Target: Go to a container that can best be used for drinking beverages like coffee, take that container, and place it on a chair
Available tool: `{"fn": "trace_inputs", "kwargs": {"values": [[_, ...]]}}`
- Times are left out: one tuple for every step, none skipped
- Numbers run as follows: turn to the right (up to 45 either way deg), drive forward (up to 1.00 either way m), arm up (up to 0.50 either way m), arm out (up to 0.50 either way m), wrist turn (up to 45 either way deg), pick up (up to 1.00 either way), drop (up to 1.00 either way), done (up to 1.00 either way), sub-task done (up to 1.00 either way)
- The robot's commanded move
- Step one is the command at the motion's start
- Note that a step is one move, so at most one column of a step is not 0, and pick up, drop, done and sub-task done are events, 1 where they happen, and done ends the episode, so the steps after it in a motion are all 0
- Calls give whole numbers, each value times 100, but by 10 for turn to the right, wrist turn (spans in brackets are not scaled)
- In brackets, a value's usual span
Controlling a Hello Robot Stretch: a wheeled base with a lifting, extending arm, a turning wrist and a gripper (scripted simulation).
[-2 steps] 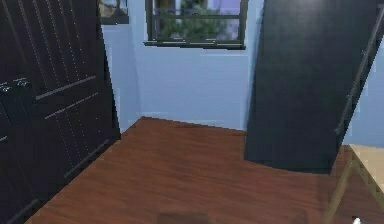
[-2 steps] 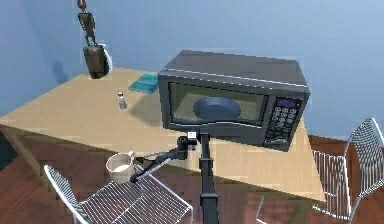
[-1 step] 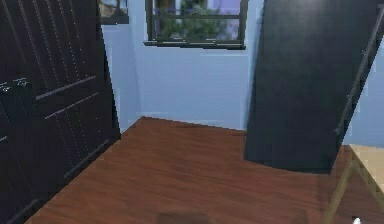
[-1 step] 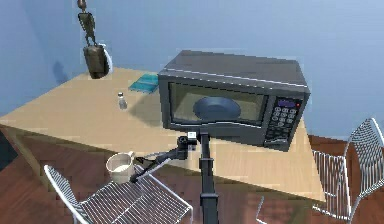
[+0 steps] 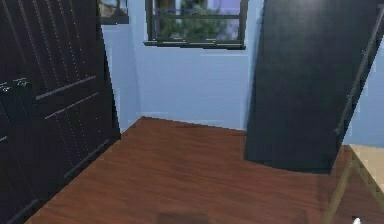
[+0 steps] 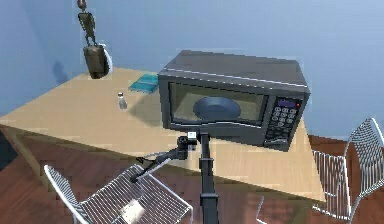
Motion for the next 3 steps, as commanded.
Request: {"fn": "trace_inputs", "kwargs": {"values": [[0,0,10,0,0,0,0,0,0],[0,0,0,-8,0,0,0,0,0],[0,0,0,0,0,0,0,100,0]]}}
